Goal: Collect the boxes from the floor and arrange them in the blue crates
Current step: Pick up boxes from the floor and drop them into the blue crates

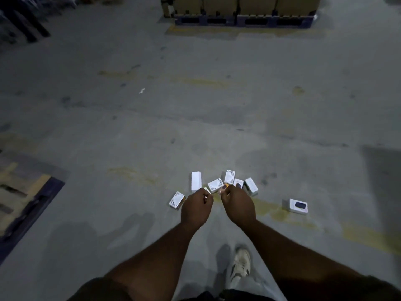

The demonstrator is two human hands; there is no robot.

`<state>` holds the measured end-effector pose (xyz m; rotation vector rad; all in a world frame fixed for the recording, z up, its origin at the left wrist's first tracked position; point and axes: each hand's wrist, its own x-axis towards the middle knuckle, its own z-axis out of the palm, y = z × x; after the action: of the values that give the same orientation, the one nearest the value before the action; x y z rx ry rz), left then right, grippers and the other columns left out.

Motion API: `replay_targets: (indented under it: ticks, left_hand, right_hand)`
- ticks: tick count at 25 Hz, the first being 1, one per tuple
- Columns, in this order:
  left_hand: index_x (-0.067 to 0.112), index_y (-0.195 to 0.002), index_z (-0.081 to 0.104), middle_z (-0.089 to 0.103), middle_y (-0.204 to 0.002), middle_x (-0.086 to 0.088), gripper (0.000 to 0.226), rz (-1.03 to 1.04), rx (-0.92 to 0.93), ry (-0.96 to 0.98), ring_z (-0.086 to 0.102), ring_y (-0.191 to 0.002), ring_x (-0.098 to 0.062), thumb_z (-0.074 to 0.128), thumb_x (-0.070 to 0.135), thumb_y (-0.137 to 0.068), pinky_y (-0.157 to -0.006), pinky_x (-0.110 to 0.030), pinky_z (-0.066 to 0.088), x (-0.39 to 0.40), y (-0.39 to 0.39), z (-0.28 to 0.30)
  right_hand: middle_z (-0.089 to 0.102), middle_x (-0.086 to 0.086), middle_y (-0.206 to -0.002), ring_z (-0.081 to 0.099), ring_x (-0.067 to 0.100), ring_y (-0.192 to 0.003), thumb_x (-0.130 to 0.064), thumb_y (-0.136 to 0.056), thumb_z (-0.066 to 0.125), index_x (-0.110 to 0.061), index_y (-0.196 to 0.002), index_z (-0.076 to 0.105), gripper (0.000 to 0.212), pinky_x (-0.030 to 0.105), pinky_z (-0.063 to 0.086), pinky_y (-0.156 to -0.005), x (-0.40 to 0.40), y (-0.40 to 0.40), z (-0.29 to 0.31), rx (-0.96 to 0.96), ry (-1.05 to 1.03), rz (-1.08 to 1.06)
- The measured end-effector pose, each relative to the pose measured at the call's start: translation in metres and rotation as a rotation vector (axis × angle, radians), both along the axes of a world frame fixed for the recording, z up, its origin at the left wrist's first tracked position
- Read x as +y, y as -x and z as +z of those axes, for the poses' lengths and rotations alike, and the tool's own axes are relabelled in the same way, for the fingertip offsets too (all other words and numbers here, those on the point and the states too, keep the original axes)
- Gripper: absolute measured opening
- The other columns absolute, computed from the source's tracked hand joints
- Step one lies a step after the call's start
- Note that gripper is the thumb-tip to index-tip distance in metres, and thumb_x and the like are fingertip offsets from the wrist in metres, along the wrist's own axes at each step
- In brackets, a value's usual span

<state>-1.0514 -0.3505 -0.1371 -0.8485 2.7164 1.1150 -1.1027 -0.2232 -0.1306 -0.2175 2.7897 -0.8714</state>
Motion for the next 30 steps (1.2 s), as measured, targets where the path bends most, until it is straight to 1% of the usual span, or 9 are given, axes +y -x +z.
replay_targets:
  ticks: [6, 11, 15, 18, 21, 22, 26, 29, 30]
  left_hand:
    - [0.017, -0.087, 0.065, 0.072, -0.079, 0.000, 0.022, 0.104, -0.065, -0.013, 0.066, -0.085, -0.021, 0.055, 0.034, -0.095, -0.073, -0.034, 0.047, -0.030, 0.058, -0.014]
    - [0.022, -0.086, 0.064, 0.073, -0.079, 0.001, 0.016, 0.119, -0.090, -0.049, 0.068, -0.081, -0.022, 0.056, 0.033, -0.095, -0.065, -0.030, 0.043, -0.069, 0.117, -0.035]
    - [0.022, -0.091, 0.065, 0.072, -0.082, -0.001, 0.015, 0.101, -0.113, -0.081, 0.068, -0.082, -0.024, 0.055, 0.032, -0.096, -0.068, -0.031, 0.046, -0.121, 0.174, -0.064]
    - [0.024, -0.090, 0.063, 0.072, -0.082, 0.000, 0.014, 0.078, -0.192, -0.109, 0.069, -0.084, -0.024, 0.055, 0.033, -0.096, -0.071, -0.032, 0.051, -0.151, 0.204, -0.087]
    - [0.025, -0.091, 0.063, 0.073, -0.087, 0.002, 0.011, 0.097, -0.237, -0.130, 0.068, -0.088, -0.022, 0.056, 0.033, -0.095, -0.073, -0.030, 0.047, -0.175, 0.239, -0.120]
    - [0.025, -0.091, 0.063, 0.073, -0.088, 0.002, 0.011, 0.112, -0.246, -0.141, 0.068, -0.089, -0.022, 0.055, 0.033, -0.095, -0.072, -0.029, 0.046, -0.178, 0.249, -0.125]
    - [0.024, -0.093, 0.061, 0.073, -0.089, -0.001, 0.014, 0.143, -0.272, -0.197, 0.068, -0.092, -0.025, 0.053, 0.035, -0.097, -0.079, -0.035, 0.051, -0.185, 0.279, -0.185]
    - [0.022, -0.103, 0.061, 0.074, -0.096, -0.003, 0.017, 0.228, -0.285, -0.167, 0.068, -0.095, -0.026, 0.054, 0.037, -0.098, -0.081, -0.038, 0.052, -0.183, 0.308, -0.295]
    - [0.021, -0.109, 0.060, 0.073, -0.100, -0.004, 0.021, 0.231, -0.304, -0.153, 0.068, -0.097, -0.026, 0.054, 0.038, -0.098, -0.082, -0.038, 0.051, -0.187, 0.311, -0.299]
  right_hand:
    - [0.069, 0.009, -0.100, 0.063, 0.029, -0.099, -0.031, -0.095, 0.050, -0.013, -0.096, 0.064, 0.023, 0.034, 0.046, -0.073, -0.030, 0.076, -0.011, -0.065, -0.028, 0.069]
    - [0.068, 0.008, -0.101, 0.062, 0.028, -0.100, -0.033, -0.096, 0.050, -0.015, -0.097, 0.064, 0.023, 0.034, 0.045, -0.077, -0.066, 0.133, -0.033, -0.142, -0.068, 0.101]
    - [0.066, 0.004, -0.097, 0.063, 0.025, -0.097, -0.039, -0.096, 0.050, -0.023, -0.091, 0.059, 0.019, 0.043, 0.044, -0.095, -0.108, 0.189, -0.054, -0.174, -0.094, 0.055]
    - [0.061, 0.000, -0.089, 0.061, 0.023, -0.093, -0.036, -0.097, 0.050, -0.025, -0.087, 0.054, 0.015, 0.046, 0.042, -0.096, -0.138, 0.220, -0.067, -0.197, -0.097, -0.004]
    - [0.059, 0.003, -0.080, 0.062, 0.027, -0.082, -0.029, -0.096, 0.051, -0.018, -0.085, 0.056, 0.016, 0.037, 0.045, -0.074, -0.158, 0.249, -0.106, -0.130, -0.099, -0.017]
    - [0.062, 0.004, -0.085, 0.062, 0.027, -0.084, -0.029, -0.096, 0.051, -0.017, -0.088, 0.058, 0.016, 0.033, 0.043, -0.070, -0.164, 0.254, -0.114, -0.191, -0.102, -0.019]
    - [0.067, 0.001, -0.100, 0.059, 0.022, -0.101, -0.035, -0.096, 0.054, -0.020, -0.101, 0.063, 0.018, 0.027, 0.030, -0.072, -0.178, 0.283, -0.175, -0.330, -0.090, -0.034]
    - [0.067, -0.003, -0.101, 0.062, 0.020, -0.101, -0.035, -0.097, 0.052, -0.023, -0.105, 0.061, 0.018, 0.027, 0.015, -0.071, -0.191, 0.316, -0.294, -0.341, -0.114, 0.033]
    - [0.067, -0.003, -0.100, 0.063, 0.019, -0.100, -0.034, -0.096, 0.053, -0.023, -0.106, 0.061, 0.017, 0.028, 0.017, -0.072, -0.193, 0.322, -0.296, -0.358, -0.112, 0.018]
